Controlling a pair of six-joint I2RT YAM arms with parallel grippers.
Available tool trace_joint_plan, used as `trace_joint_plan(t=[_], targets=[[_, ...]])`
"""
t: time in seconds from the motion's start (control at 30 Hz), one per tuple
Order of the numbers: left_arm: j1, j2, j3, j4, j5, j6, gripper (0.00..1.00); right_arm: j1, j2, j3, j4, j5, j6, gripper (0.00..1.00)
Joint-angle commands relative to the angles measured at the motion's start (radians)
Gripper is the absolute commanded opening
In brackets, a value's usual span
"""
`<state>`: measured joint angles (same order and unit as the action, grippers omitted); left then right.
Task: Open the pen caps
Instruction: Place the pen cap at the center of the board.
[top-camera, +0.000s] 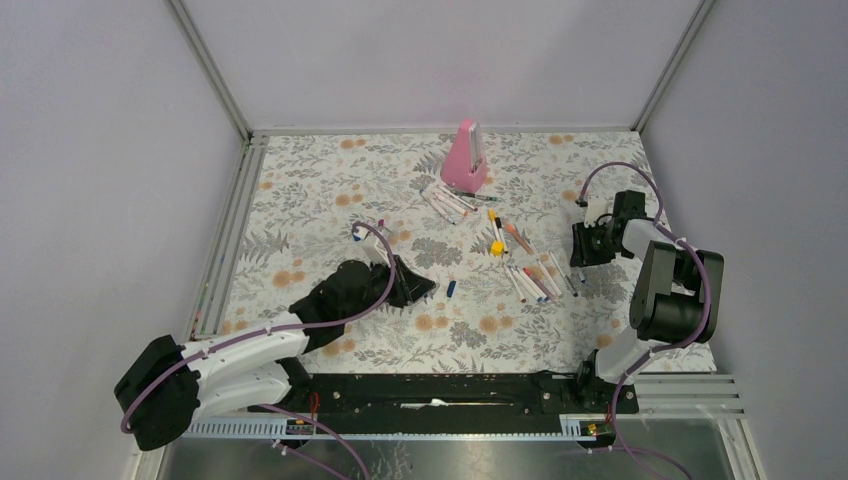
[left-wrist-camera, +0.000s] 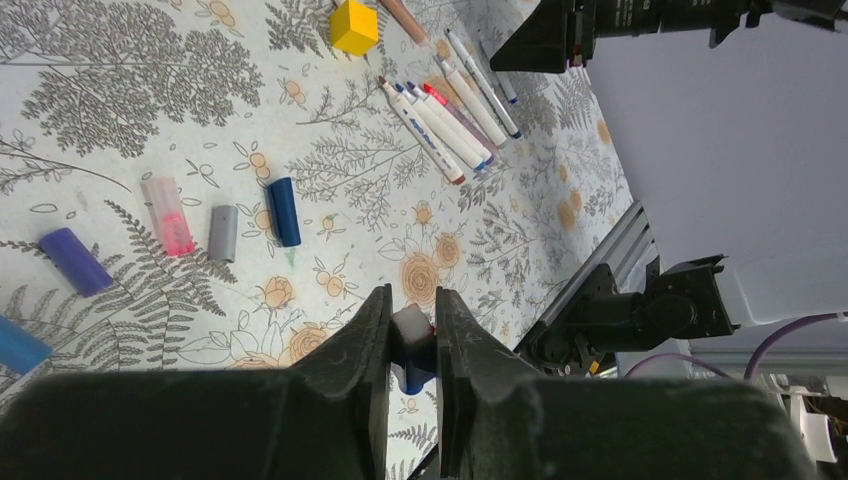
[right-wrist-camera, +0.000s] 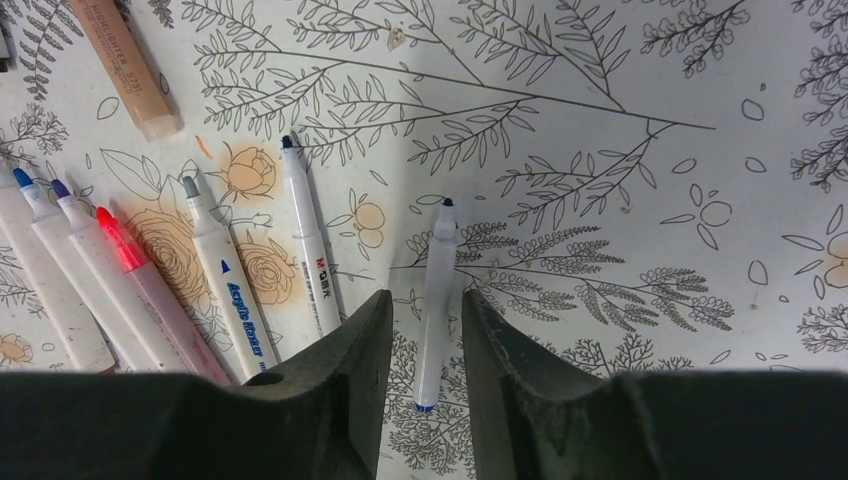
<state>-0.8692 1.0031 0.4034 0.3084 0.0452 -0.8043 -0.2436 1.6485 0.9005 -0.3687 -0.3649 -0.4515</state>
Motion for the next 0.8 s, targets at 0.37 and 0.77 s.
trace_joint_plan(t=[0.37, 0.77], targets=[[-0.152, 0.219, 0.177, -0.018, -0.117, 0.067, 0.0, -0.014, -0.112, 0.03, -0.055, -0.095, -0.021, 0.43], [-0.282, 0.71, 0.644, -0.425, -0.359, 0.151, 0.0, -0.036, -0.21, 0.012, -0.059, -0.217, -0.029, 0.45]])
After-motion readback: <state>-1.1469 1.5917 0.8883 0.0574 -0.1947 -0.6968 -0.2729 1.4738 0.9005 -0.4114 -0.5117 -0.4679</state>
